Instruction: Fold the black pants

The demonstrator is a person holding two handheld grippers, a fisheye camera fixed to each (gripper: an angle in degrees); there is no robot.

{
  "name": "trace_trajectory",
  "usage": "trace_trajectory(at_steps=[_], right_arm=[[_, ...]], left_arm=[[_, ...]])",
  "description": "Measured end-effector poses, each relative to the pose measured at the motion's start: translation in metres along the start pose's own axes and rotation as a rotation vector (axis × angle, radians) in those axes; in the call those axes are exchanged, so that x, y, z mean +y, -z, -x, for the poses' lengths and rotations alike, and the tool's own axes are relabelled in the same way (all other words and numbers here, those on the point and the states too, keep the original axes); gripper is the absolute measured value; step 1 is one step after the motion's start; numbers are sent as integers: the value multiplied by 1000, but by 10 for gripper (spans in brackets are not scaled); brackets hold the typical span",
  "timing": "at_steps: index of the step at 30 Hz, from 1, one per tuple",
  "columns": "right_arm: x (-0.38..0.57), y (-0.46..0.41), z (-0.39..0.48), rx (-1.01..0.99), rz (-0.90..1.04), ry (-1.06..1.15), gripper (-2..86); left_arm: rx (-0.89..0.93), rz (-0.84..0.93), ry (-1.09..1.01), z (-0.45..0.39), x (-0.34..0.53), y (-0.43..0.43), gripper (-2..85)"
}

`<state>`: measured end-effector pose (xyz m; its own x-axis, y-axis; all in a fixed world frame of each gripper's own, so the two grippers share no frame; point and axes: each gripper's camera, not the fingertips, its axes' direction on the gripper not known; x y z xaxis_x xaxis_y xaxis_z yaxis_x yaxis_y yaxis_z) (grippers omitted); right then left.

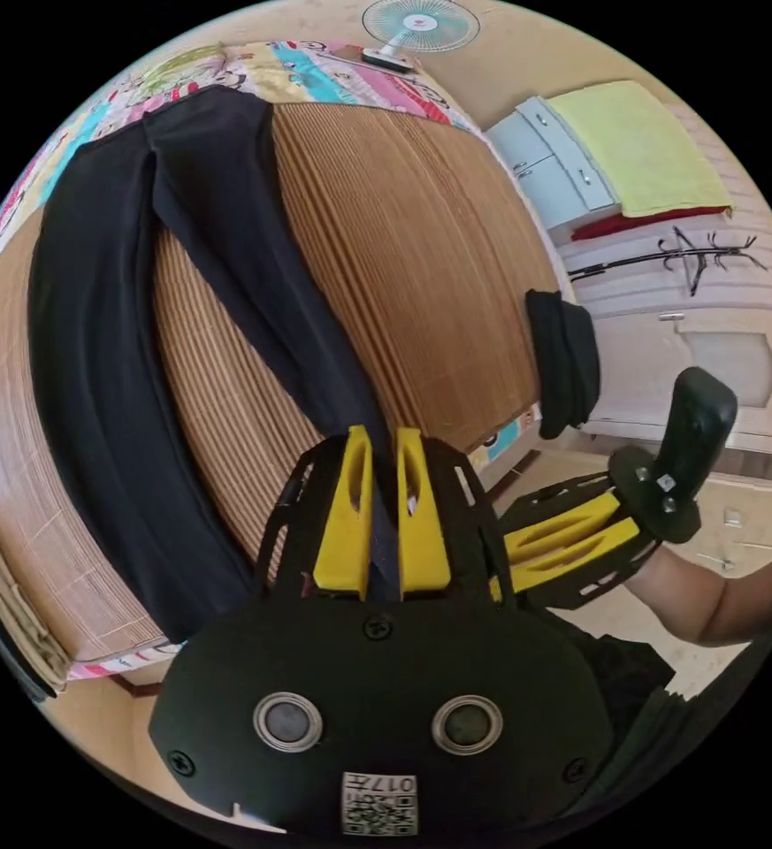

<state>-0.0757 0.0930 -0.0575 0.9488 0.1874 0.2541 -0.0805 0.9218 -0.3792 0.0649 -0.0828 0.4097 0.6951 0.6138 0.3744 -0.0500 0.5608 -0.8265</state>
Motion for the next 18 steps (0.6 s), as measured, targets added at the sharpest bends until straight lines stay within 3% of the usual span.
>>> trace_trajectory(at_steps=[5, 10, 15, 18], right_arm=[[-32, 47, -71, 86, 29, -136, 90], [-158, 96, -177, 65, -200, -246, 146], [-317, 94, -267, -127, -507, -404, 164], [-386, 71, -279, -34, -504, -478, 148]], left_arm=[[217, -59, 66, 19, 15, 0, 3], [263, -69, 131, 25, 22, -5, 0], [325, -87, 190, 32, 31, -10, 0], [362, -118, 235, 42, 41, -9, 1]])
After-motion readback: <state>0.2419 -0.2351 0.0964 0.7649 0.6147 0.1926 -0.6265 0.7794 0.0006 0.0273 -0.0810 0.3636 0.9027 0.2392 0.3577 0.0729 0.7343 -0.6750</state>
